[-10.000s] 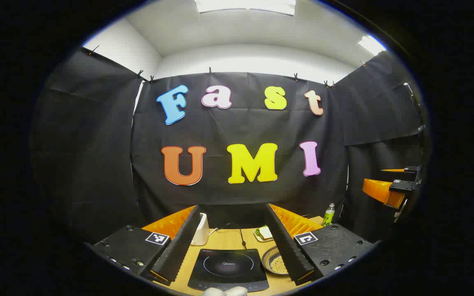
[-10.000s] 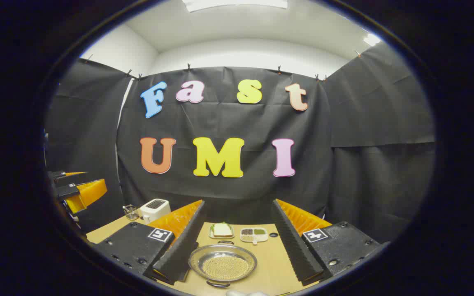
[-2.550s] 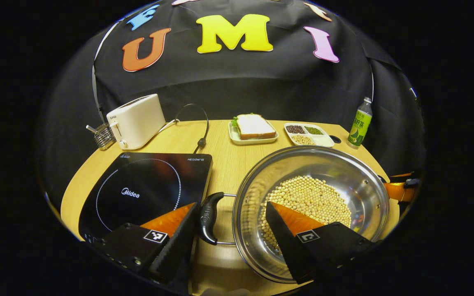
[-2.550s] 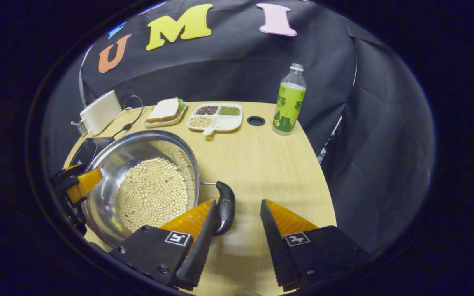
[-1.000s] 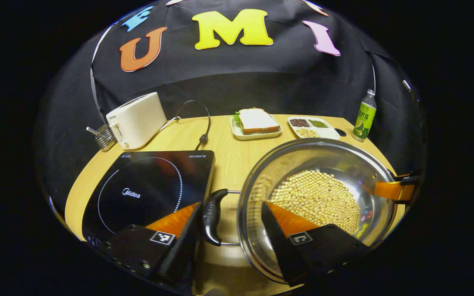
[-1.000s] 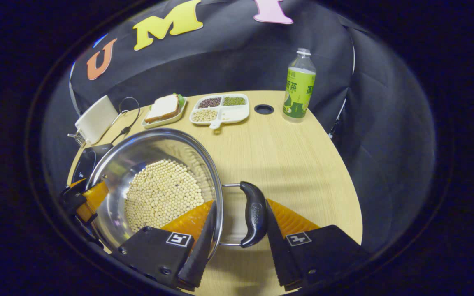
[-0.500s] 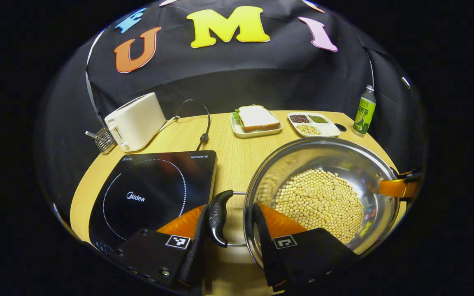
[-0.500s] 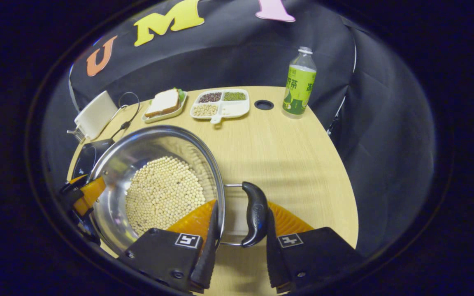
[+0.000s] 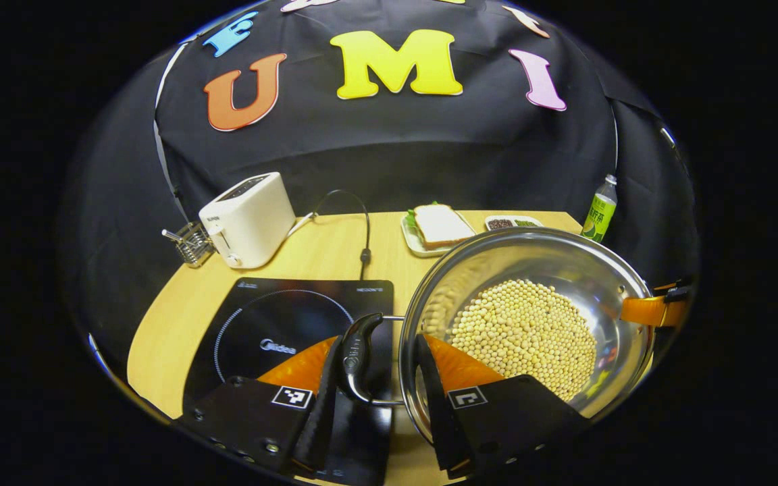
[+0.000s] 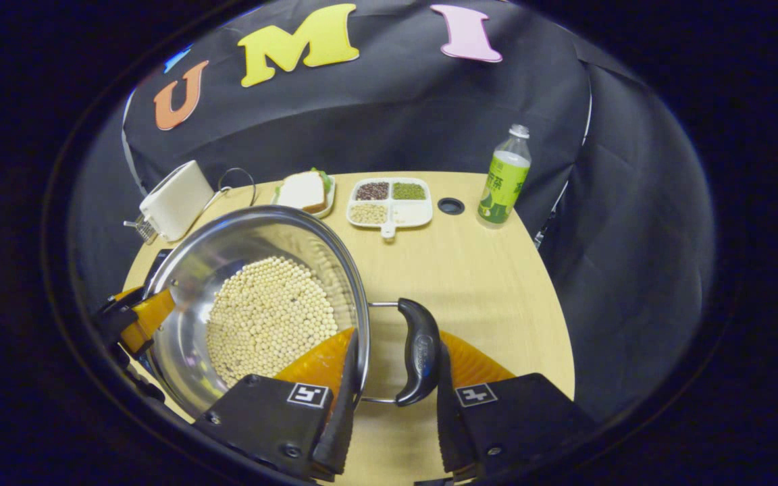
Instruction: First push the handle of the pot to place it horizontally, then grasp the pot with both hands and set it on the induction cooktop.
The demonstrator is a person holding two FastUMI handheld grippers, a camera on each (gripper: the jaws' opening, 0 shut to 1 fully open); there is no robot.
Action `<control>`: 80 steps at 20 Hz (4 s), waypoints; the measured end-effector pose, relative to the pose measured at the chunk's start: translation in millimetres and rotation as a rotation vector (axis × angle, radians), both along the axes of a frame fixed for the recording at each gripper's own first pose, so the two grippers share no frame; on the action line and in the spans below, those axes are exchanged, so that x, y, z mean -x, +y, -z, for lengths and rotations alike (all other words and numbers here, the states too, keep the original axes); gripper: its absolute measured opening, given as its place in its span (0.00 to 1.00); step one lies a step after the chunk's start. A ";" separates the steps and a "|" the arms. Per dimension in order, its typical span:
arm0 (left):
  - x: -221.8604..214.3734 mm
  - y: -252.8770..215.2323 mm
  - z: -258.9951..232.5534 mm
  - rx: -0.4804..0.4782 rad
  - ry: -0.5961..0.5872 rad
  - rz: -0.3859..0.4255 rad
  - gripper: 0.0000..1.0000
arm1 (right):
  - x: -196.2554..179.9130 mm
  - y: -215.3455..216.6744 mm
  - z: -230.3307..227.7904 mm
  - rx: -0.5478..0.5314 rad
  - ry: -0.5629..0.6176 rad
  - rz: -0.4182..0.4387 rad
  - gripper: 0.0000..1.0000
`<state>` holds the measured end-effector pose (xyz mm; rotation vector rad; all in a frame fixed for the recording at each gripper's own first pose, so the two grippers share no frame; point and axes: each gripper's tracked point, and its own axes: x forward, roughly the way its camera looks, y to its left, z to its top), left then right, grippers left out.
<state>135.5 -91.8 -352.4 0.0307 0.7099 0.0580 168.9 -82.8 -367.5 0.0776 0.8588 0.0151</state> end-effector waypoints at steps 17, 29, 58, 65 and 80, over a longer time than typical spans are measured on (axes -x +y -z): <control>30.1 185.4 -16.2 -0.039 0.017 -0.054 0.58 | 11.5 199.1 -16.0 -0.059 0.009 -0.038 0.52; 6.1 240.8 19.7 -0.060 0.046 -0.044 0.58 | -10.3 259.9 18.7 -0.087 0.051 -0.001 0.52; 21.0 253.2 6.0 -0.108 -0.039 -0.040 0.97 | -16.7 247.5 -17.6 -0.003 -0.157 -0.057 0.82; 32.5 248.6 -57.7 -0.159 -0.160 -0.049 0.96 | -2.1 235.1 -67.0 0.017 -0.268 -0.090 0.82; 97.9 71.5 -339.5 -0.083 -0.611 0.033 0.96 | 113.7 90.8 -323.3 0.034 -0.706 -0.055 0.97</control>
